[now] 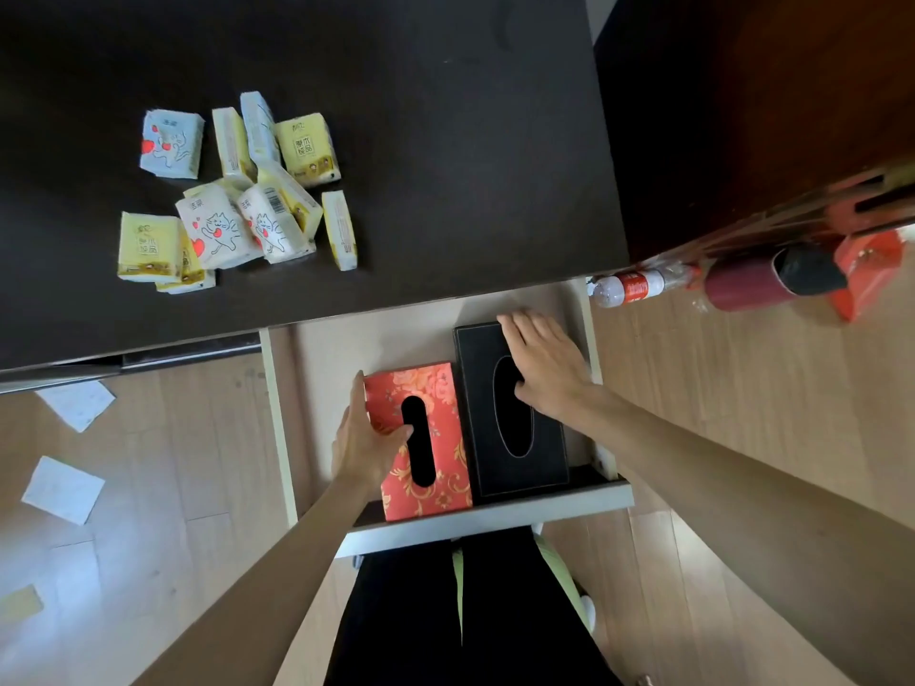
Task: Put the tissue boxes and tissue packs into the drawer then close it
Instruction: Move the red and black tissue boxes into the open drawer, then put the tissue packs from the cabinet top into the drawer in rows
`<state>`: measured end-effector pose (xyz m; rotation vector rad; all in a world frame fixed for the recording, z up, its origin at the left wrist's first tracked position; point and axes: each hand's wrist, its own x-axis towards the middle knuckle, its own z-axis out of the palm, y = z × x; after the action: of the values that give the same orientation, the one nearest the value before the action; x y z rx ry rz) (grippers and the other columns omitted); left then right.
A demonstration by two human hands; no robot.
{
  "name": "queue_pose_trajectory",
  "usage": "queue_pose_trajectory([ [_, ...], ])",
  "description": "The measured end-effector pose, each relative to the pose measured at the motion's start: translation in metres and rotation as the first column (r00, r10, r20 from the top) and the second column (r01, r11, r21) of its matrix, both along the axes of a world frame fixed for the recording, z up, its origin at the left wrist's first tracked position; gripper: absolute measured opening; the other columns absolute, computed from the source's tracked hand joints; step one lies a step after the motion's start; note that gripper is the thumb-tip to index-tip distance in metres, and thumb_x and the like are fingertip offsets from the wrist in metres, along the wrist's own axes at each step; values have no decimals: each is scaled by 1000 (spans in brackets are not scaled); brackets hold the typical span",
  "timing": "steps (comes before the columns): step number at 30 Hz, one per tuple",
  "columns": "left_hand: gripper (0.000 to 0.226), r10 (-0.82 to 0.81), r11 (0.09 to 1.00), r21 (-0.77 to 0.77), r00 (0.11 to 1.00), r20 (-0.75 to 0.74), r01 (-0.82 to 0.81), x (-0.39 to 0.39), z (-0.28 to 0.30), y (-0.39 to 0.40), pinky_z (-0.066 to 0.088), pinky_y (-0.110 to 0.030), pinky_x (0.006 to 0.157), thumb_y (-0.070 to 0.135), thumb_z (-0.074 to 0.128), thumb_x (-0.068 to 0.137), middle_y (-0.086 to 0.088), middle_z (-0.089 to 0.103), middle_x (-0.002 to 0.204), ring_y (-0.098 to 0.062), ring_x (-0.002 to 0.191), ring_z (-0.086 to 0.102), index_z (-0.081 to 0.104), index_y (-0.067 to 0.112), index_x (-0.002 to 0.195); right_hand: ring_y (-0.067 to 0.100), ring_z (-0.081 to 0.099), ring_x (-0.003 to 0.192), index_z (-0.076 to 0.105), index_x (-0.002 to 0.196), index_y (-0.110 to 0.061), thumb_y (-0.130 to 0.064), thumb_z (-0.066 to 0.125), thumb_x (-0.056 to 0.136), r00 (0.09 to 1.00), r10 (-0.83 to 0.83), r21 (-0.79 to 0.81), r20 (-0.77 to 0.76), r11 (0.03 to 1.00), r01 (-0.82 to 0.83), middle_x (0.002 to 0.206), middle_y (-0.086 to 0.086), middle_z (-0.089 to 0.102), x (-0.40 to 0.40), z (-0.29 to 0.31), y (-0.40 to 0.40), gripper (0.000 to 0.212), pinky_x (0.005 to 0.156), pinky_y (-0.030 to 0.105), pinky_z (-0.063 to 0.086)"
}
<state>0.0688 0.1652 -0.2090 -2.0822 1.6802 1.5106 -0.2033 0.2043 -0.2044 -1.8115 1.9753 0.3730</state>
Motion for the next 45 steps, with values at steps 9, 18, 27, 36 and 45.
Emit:
queue_pose_trajectory([
  [9, 111, -37, 999, 28, 999, 5, 37, -12, 11, -3, 52, -47, 88, 7, 78, 83, -9, 55, 133, -23, 107, 58, 2, 40, 157, 32, 17, 159, 10, 163, -2, -24, 77, 85, 999, 10, 67, -51, 998, -6, 170, 19, 19, -36, 11, 15, 106, 130, 43, 11],
  [18, 95, -67, 998, 11, 997, 26, 66, -61, 13, 17, 53, -44, 81, 10, 81, 78, -7, 61, 121, -29, 102, 63, 21, 39, 145, 31, 20, 159, 14, 164, -3, -19, 78, 84, 1000, 6, 33, 22, 999, -6, 170, 17, 23, -44, 6, 23, 104, 130, 43, 13],
  [27, 96, -57, 992, 111, 998, 31, 53, -68, 31, 12, 55, -44, 89, 19, 77, 84, -1, 62, 130, -28, 113, 63, 13, 39, 152, 32, 12, 160, 7, 164, -4, -19, 75, 87, 998, -31, 96, 55, 995, 25, 172, 18, 14, -43, 11, 17, 104, 130, 44, 10],
  [36, 54, 109, 970, 221, 993, -37, -98, -51, 50, -17, 55, -32, 68, 17, 56, 93, -2, 66, 128, -17, 89, 67, 47, 26, 145, 26, 49, 138, 56, 143, -8, -20, 65, 95, 864, -375, 32, 337, 921, 387, 144, 8, 57, -12, 46, -7, 50, 110, 38, 45],
  [45, 29, 189, 909, -306, 935, -300, -282, 16, 110, -131, 54, -20, 79, 4, 59, 92, 14, 72, 102, -3, 96, 67, 72, 27, 101, 3, 66, 104, 66, 122, -29, -18, 61, 99, 432, -482, 90, 762, 740, 666, 110, -16, 71, 60, 86, -108, 25, 85, 22, 52],
])
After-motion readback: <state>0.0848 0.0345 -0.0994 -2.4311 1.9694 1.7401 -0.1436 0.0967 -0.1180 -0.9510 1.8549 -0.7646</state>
